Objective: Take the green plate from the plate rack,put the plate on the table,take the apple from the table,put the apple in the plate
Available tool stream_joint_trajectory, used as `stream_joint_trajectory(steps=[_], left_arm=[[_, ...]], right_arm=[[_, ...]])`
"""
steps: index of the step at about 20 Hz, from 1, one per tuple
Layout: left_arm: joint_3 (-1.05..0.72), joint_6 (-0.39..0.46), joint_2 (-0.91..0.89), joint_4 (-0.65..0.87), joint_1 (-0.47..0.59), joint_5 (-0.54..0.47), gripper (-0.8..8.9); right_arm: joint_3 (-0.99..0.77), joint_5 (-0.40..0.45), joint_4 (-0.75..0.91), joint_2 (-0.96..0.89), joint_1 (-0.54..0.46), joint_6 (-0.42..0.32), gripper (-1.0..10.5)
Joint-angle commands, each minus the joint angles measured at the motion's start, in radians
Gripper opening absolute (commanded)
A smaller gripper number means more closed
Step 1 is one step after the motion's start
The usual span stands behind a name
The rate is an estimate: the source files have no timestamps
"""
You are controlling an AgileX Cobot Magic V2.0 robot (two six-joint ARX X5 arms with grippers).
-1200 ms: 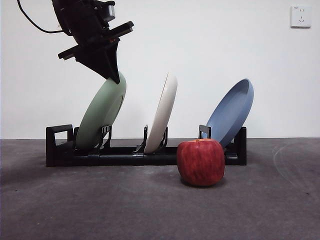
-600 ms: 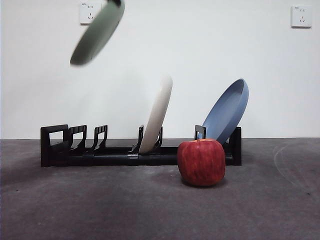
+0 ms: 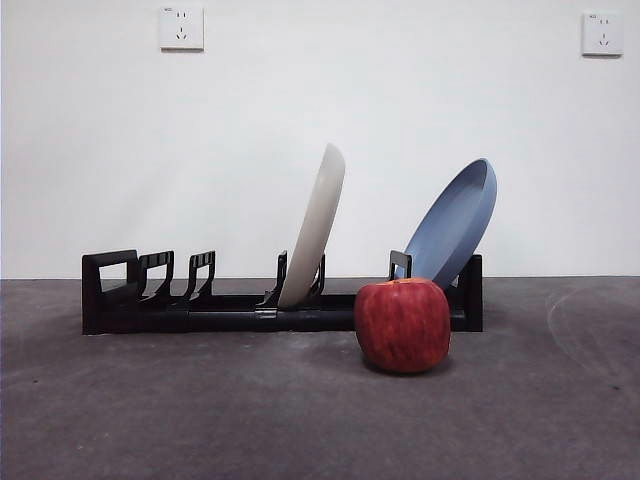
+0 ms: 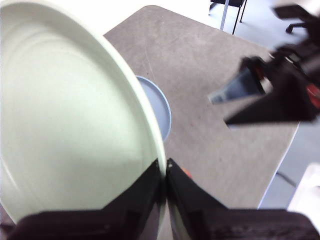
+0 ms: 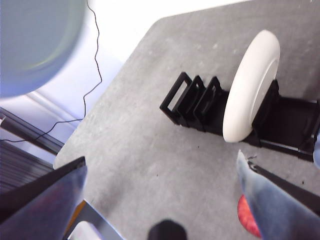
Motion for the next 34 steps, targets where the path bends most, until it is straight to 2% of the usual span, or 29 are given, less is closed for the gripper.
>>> stream_joint_trajectory(steps=[1, 5, 8, 10, 12, 15, 21, 24, 29, 32, 34], left_arm=[[-0.22, -0.054, -0.119, 0.001, -0.097, -0.122, -0.13], [-0.652, -0.24, -0.322, 0.002, -0.231, -0.259, -0.13], [-0.933, -0.386, -0.397, 0.04, -0.299, -0.386, -0.13], [-1.098, -0.44, -0.407, 0.124, -0.332, -0.454, -0.13], [-1.226, -0.442, -0.392, 0.29, -0.343, -0.46, -0.13], [-1.324, -0.436, -0.319, 0.504, -0.343, -0.447, -0.12], [-1.325, -0.332, -0.105, 0.684, -0.337, -0.446, -0.13], [-1.325, -0.312, -0.016, 0.731, -0.312, -0.438, -0.13], [-1.325, -0.231, 0.099, 0.816, -0.225, -0.288, -0.12], [-1.325, -0.226, 0.122, 0.816, -0.175, -0.137, -0.13], [-1.324, -0.227, 0.12, 0.818, -0.159, -0.098, 0.05]], right_arm=[[0.005, -0.001, -0.009, 0.0, 0.001, -0.022, 5.0], [0.005, 0.002, -0.033, 0.0, 0.001, -0.036, 5.0], [0.005, 0.011, -0.037, 0.0, 0.001, -0.036, 5.0], [0.005, 0.011, -0.037, 0.0, 0.001, -0.035, 5.0], [0.005, 0.012, -0.037, 0.0, 0.001, -0.032, 5.0], [0.005, 0.012, -0.045, 0.0, 0.001, -0.032, 5.0], [0.005, 0.012, -0.083, 0.0, 0.001, -0.034, 5.0], [0.005, 0.012, -0.083, 0.0, 0.001, -0.035, 5.0], [0.005, 0.011, -0.083, 0.0, 0.001, -0.037, 5.0], [0.005, 0.012, -0.083, 0.0, 0.001, -0.038, 5.0], [0.005, 0.012, -0.084, 0.0, 0.001, -0.044, 5.0]])
